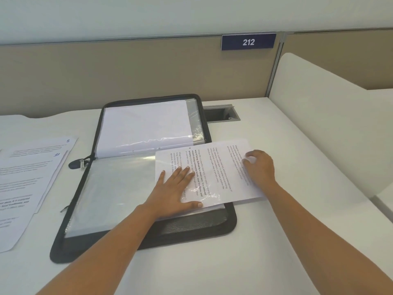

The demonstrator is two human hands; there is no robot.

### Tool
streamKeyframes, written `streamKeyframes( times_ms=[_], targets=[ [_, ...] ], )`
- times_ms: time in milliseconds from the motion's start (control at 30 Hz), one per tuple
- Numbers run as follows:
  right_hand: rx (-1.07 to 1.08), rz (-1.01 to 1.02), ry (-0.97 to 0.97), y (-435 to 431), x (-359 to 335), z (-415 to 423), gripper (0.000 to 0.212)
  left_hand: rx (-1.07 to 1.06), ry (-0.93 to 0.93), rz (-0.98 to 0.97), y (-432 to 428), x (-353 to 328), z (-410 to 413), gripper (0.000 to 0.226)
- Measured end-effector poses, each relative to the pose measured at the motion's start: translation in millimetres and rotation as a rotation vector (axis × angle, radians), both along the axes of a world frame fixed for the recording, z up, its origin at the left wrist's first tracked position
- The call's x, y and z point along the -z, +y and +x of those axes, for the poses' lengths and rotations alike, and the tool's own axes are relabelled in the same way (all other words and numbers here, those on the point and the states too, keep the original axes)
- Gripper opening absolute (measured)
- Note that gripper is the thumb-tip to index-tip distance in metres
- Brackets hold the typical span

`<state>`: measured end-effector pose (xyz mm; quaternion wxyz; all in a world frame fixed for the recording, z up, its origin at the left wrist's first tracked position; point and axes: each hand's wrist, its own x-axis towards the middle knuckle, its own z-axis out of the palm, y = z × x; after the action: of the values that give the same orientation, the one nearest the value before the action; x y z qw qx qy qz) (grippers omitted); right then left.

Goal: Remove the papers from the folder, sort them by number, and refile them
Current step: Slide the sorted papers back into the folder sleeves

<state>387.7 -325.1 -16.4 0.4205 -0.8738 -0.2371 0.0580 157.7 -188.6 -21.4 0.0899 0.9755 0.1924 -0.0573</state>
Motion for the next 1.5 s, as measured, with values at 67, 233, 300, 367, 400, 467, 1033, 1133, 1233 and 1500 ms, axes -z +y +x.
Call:
streamKeyframes(
  times_ms=[67, 233, 300, 367, 400, 467, 1033, 1133, 1233, 1500],
  targets=[
    [0.053, -0.001, 0.063, -4, -1, 1, 0.026, -0.001, 0.007, 0.006, -1, -1, 0, 0.128],
    [0.035, 0.083, 0.153, -2, -12, -12, 0.031, -0.005, 0.002, 0.002, -3, -4, 0, 0.128],
    [0.011, 0.085, 0.173, 2, -13, -21, 0.032, -0.004, 0.004, 0.000, -3, -4, 0, 0.128],
    [-0.018, 0.085, 0.184, 6, -14, -28, 0.033, -0.004, 0.005, 0.000, -3, -4, -1, 0.129],
    [-0.029, 0.083, 0.189, 8, -14, -31, 0.034, -0.005, 0.004, -0.003, -3, -4, -1, 0.129],
    [-0.034, 0.081, 0.208, 12, -16, -37, 0.034, -0.006, 0.000, -0.004, -3, -4, -1, 0.128],
    [-0.257, 0.025, 0.140, 42, -26, -73, 0.025, -0.017, -0.002, -0.003, -3, -3, 1, 0.128],
    [-0.308, 0.015, 0.164, 48, -29, -79, 0.026, -0.022, 0.004, -0.013, -3, -2, 2, 0.129],
    [-0.344, 0.023, 0.271, 53, -30, -84, 0.033, -0.026, 0.001, -0.012, -3, -1, 2, 0.128],
    [-0.380, 0.045, 0.406, 49, -31, -86, 0.036, -0.030, -0.030, -0.038, -4, -1, 1, 0.128]
  ],
)
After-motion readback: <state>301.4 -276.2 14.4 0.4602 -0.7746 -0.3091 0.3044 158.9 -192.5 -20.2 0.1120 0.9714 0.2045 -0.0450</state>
